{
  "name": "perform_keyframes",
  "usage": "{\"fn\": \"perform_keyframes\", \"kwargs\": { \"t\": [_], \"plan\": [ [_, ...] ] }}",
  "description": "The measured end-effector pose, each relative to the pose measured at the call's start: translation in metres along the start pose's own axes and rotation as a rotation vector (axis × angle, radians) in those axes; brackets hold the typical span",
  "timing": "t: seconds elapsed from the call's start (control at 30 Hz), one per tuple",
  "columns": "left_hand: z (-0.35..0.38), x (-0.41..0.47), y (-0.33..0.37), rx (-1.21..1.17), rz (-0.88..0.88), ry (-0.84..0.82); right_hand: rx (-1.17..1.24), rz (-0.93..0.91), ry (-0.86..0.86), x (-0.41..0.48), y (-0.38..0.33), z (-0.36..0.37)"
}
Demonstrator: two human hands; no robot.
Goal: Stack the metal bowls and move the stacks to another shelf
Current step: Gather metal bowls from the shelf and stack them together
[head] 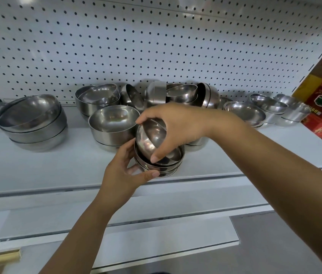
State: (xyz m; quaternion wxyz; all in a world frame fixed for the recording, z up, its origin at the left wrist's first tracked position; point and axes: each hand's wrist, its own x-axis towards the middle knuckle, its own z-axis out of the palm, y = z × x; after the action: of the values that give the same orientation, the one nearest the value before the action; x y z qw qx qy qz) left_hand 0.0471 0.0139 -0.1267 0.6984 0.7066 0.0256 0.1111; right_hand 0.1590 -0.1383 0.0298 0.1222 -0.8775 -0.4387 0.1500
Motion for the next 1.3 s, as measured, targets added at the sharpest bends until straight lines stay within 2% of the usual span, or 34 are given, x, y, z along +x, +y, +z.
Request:
{"fn": "perform_keyframes", "kwargs": {
  "t": [0.17,0.4,0.5,0.83,1.03,1.17,1.3],
  "plan": [
    [0.000,0.000,0.003,-0.016,-0.008,0.001,0.035,-0.031,-0.011,0.003,0.006,0.011],
    [-0.002,0.000,0.002,-0.030,-0.008,-0.015,0.089,0.094,-0.042,-0.014,0.029,0.014],
    [-0.004,0.002,0.000,-0.034,-0.011,-0.035,0.090,0.081,-0.033,-0.013,0.031,0.020],
    [-0.002,0.005,-0.006,-0.031,0.008,-0.040,-0.152,0.060,-0.036,-0.004,0.009,0.010],
    [0.000,0.002,-0.003,-0.025,0.016,-0.051,-0.111,0.045,-0.034,-0.004,0.018,0.017],
    [0.003,-0.004,0.000,0.007,0.027,-0.052,0.183,0.041,0.095,-0.020,0.036,0.022],
    [0.017,-0.008,0.002,0.068,0.064,-0.022,0.401,0.133,0.474,-0.043,0.073,0.036]
  ]
}}
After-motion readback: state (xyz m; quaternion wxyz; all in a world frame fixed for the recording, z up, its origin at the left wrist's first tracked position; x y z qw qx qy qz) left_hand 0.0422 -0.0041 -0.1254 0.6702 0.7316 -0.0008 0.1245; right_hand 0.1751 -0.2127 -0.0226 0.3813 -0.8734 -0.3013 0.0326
